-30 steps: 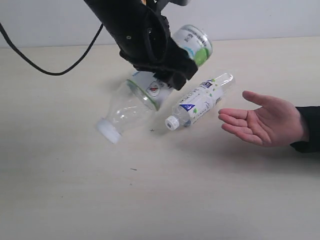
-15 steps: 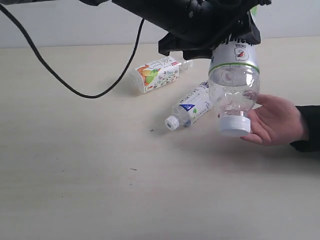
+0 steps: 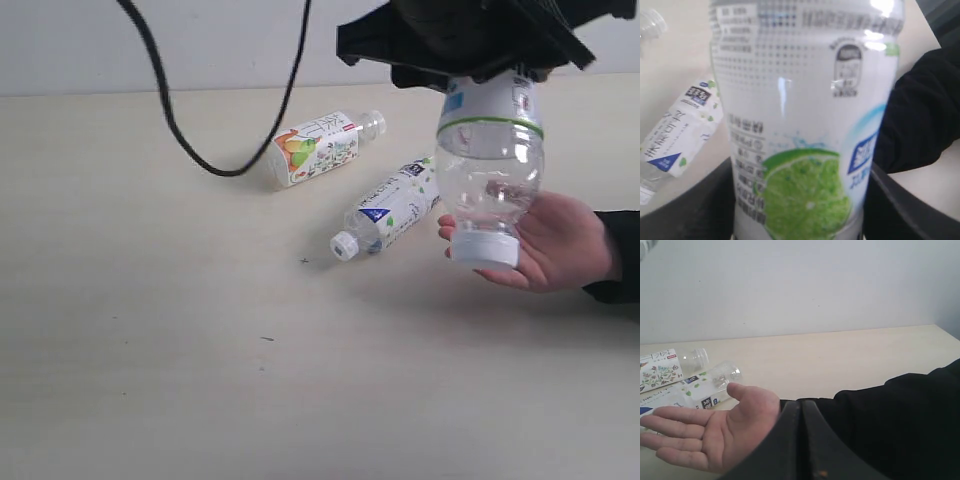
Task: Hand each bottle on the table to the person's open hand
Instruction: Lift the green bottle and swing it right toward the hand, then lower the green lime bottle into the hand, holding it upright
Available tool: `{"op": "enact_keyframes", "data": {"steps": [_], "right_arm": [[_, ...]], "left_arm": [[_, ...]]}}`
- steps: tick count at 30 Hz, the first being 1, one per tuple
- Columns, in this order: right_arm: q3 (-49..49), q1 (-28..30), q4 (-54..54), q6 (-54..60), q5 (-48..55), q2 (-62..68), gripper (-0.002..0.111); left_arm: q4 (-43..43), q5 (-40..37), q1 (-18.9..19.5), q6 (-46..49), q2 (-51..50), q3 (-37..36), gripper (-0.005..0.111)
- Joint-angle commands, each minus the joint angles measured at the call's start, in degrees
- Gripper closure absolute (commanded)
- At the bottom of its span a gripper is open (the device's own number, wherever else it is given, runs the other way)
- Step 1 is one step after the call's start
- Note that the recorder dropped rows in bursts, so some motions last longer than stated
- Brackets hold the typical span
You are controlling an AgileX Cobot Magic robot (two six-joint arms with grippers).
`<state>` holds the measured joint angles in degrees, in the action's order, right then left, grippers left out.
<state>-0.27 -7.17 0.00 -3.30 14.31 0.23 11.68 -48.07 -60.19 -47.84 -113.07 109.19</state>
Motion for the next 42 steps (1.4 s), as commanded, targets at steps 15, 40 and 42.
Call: {"op": "enact_keyframes", "data": {"steps": [15, 40, 42], "right_arm": [[0.3, 0.2, 0.0, 0.2, -0.3, -0.2, 0.108], [0.3, 0.2, 0.0, 0.2, -0.3, -0.2, 0.108], [0.3, 0.2, 0.0, 0.2, -0.3, -0.2, 0.108]], "left_arm": [[-15.1, 13.8, -0.4, -8.2, -14.2, 3.3, 0.107], [-21.6, 13.4, 1.9, -3.4, -19.6, 3.3, 0.107], [-21.6, 13.4, 2.1, -3.4, -19.6, 3.3, 0.107]]}}
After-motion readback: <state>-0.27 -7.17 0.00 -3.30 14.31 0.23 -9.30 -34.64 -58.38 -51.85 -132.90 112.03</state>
